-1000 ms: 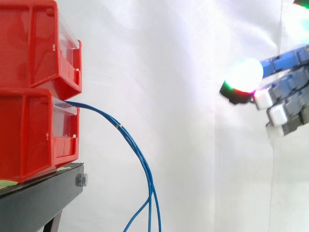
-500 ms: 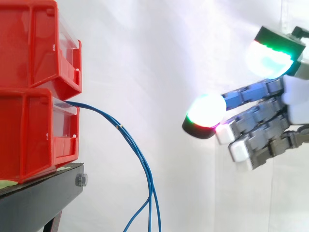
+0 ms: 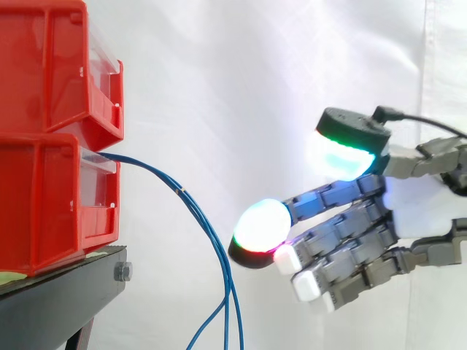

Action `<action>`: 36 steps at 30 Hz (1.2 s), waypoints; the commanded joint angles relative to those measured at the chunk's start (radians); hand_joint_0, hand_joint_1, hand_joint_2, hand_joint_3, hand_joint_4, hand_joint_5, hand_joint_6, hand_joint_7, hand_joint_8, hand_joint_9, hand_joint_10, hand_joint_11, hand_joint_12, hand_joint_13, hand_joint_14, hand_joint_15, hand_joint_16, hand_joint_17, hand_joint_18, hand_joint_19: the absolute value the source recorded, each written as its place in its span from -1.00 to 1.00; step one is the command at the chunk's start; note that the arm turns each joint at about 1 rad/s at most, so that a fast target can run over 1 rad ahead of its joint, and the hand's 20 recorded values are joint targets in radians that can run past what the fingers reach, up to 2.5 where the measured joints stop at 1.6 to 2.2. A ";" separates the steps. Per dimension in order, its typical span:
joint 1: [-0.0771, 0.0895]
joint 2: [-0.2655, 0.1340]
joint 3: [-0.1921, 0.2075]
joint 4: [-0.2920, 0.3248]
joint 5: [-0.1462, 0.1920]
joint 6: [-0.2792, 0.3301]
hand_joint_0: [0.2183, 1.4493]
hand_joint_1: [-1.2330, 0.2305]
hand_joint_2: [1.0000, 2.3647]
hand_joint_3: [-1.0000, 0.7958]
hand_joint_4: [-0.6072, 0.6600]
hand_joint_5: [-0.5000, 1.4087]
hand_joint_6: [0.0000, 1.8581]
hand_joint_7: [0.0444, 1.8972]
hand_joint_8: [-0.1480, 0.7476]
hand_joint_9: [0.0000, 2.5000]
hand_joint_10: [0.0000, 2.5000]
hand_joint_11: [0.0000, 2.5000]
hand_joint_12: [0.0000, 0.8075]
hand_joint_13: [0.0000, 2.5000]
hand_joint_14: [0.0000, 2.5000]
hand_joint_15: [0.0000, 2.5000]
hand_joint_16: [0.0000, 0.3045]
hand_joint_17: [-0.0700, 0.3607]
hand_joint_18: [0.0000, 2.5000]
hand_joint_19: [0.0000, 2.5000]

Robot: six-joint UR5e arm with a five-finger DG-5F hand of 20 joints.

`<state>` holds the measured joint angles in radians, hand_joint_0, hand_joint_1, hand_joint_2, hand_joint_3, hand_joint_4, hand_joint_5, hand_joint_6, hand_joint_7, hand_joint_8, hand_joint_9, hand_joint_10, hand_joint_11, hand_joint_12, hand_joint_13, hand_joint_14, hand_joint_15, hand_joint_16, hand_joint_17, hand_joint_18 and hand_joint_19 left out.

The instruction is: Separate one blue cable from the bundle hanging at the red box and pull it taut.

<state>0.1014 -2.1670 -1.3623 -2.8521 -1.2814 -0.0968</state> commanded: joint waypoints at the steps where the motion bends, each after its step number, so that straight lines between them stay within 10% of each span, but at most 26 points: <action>1: -0.005 -0.042 0.046 -0.003 0.011 0.000 -0.51 -0.26 -1.00 -0.44 0.27 -0.67 -0.46 -0.16 -0.06 -0.43 -0.99 -0.72 -0.27 -0.46 -0.99 -0.81 -0.80 -0.35 -0.52 -0.82; 7: -0.009 -0.111 0.130 -0.009 -0.006 0.006 -0.51 -0.26 -1.00 -0.44 0.27 -0.67 -0.46 -0.16 -0.07 -0.43 -0.99 -0.71 -0.28 -0.46 -0.99 -0.81 -0.80 -0.36 -0.52 -0.82; 13: -0.012 -0.155 0.130 0.033 -0.022 0.000 -0.50 -0.26 -1.00 -0.44 0.27 -0.67 -0.46 -0.16 -0.07 -0.42 -0.99 -0.71 -0.28 -0.45 -0.99 -0.80 -0.80 -0.36 -0.53 -0.82; 16: -0.006 -0.191 0.132 0.175 -0.105 0.063 -0.50 -0.26 -1.00 -0.44 0.27 -0.67 -0.46 -0.16 -0.07 -0.42 -0.99 -0.71 -0.28 -0.45 -0.99 -0.80 -0.80 -0.36 -0.52 -0.82; 36: -0.011 -0.191 0.132 0.206 -0.191 0.152 -0.44 -0.27 -1.00 -0.42 0.29 -0.66 -0.46 -0.13 -0.07 -0.39 -0.99 -0.70 -0.30 -0.42 -0.99 -0.78 -0.82 -0.39 -0.52 -0.80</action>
<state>0.0911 -2.3583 -1.2302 -2.6492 -1.4646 0.0469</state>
